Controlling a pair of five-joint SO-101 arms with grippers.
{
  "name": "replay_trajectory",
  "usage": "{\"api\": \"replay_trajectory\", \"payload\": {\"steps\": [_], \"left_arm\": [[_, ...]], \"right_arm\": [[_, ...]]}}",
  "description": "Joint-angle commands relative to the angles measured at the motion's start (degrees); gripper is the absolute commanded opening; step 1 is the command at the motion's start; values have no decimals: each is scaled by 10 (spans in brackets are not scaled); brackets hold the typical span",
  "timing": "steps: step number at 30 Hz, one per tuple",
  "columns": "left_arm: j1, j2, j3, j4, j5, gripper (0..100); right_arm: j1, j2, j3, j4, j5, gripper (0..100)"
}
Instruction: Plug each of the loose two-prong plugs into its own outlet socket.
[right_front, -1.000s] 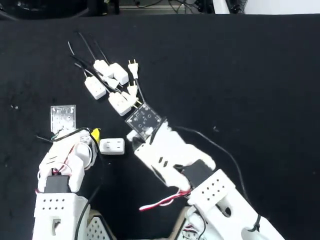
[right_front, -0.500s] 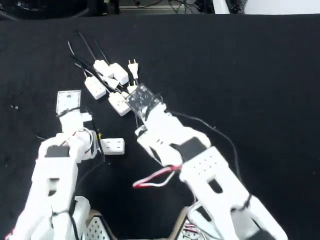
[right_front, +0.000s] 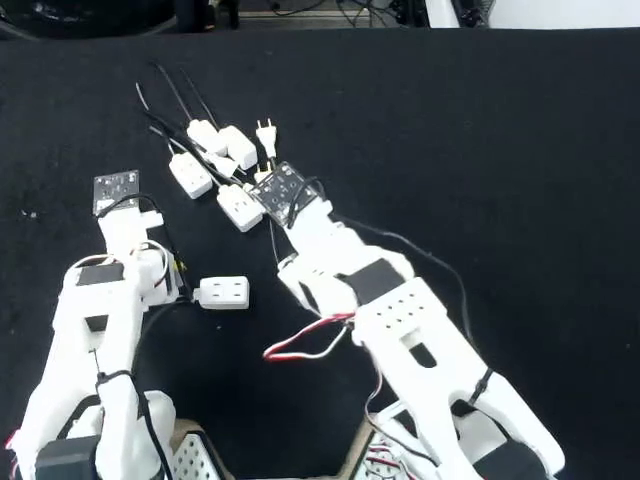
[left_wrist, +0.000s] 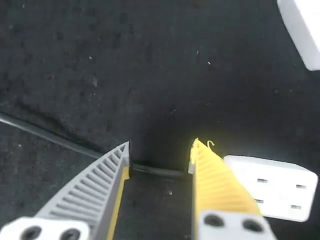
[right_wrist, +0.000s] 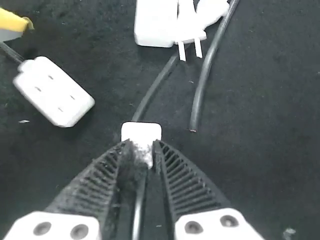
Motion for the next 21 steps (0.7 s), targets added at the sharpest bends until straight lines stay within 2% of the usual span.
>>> {"api": "replay_trajectory", "payload": {"steps": [1, 8, 12, 21], "left_arm": [[56, 0, -15, 0, 1, 202], [153, 0, 2, 0, 0, 202], [187, -2, 3, 4, -25, 202], [233, -6, 8, 4, -26, 202]], "right_arm": [[46, -30, -22, -10, 8, 11], [102, -38, -49, 28, 31, 11], [116, -36, -47, 25, 33, 11], [118, -36, -47, 30, 44, 11]]}}
